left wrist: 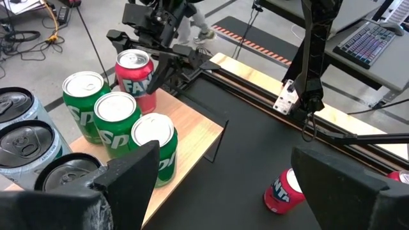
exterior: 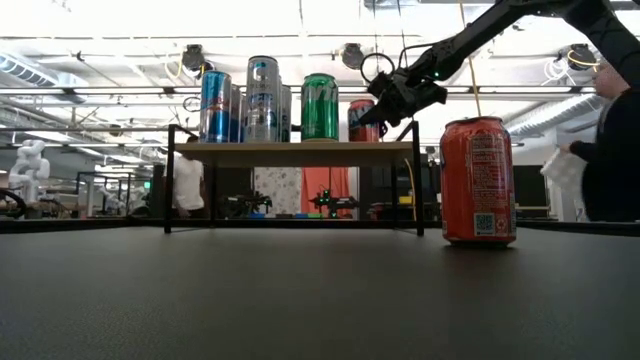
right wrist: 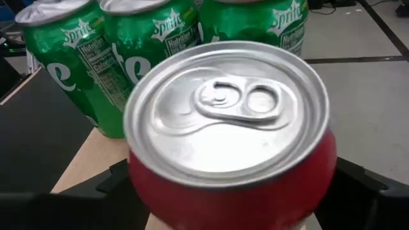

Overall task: Place canned beverage on shelf
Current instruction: Put the top left orange soda can on the shelf

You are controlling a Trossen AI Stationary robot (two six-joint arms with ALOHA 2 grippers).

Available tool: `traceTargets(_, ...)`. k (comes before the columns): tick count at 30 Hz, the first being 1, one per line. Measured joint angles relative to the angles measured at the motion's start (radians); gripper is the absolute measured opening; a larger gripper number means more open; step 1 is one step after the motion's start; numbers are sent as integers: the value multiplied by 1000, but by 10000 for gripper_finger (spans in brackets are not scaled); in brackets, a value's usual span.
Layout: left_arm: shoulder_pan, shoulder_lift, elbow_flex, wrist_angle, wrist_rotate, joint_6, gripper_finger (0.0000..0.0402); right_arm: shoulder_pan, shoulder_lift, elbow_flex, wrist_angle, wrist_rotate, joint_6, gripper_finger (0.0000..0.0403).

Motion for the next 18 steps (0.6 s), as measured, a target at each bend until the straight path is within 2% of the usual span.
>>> traceTargets(18, 0, 0, 0, 0, 0, 0, 354, -1, -16, -2, -1, 5, 44, 341)
